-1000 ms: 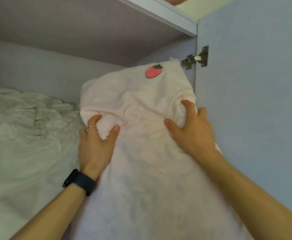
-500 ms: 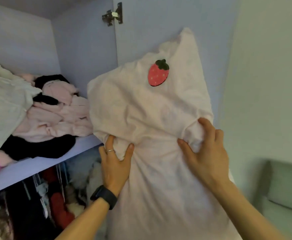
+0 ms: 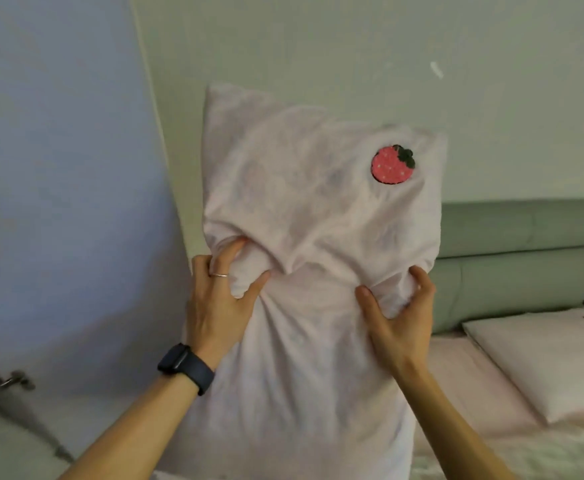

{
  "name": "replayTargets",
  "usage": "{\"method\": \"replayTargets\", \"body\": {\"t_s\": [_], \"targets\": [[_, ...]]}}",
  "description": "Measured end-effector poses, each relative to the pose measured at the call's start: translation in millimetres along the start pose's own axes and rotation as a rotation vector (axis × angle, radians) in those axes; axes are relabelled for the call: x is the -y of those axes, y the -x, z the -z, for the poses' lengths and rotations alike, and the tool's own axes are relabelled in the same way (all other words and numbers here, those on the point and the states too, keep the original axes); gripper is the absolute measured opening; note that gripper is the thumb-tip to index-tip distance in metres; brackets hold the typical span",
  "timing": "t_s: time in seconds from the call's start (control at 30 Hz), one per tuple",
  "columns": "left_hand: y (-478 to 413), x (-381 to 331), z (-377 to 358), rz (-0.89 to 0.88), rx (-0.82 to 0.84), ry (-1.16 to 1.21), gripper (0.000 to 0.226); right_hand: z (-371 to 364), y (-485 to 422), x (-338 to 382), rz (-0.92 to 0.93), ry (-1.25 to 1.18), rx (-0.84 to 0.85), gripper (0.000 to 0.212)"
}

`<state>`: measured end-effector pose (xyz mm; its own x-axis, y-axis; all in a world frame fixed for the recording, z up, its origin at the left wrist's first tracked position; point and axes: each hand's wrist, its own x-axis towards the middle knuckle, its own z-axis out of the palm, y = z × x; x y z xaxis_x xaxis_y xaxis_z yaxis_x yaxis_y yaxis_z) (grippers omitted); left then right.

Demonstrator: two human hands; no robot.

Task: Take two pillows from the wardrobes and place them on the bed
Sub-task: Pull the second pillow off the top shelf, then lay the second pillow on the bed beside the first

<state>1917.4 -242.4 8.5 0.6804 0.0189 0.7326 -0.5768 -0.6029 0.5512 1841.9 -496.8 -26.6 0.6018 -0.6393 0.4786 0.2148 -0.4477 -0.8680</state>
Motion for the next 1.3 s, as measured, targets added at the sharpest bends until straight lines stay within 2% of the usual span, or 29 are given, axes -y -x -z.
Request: {"method": "replayTargets", "body": {"t_s": [0.27, 0.5, 0.7, 0.87, 1.03, 1.3], "targets": [[49, 5, -72, 0.050, 0.375, 0.114, 0.061, 58, 51, -57, -0.258, 0.296, -0.057, 0.083], [137, 49, -105, 0.186, 0.768, 0.071, 0.055, 66, 152, -97, -0.637, 0.614, -0.014, 0.082], [192, 81, -110, 0.156, 1.076, -0.032, 0.056, 55, 230, -108, -0.866, 0.793, -0.020, 0.084], [197, 92, -134, 0.097, 1.199, -0.056, 0.059, 47, 241, -114, -0.934, 0.855, -0.056, 0.082], [196, 104, -172, 0.064, 1.269, -0.070, 0.059, 34, 228, -135, -0.997, 0.949, -0.022, 0.074], [173, 108, -286, 0.021, 1.351, -0.109, 0.057, 25, 165, -207, -1.115, 0.920, -0.018, 0.069]]}}
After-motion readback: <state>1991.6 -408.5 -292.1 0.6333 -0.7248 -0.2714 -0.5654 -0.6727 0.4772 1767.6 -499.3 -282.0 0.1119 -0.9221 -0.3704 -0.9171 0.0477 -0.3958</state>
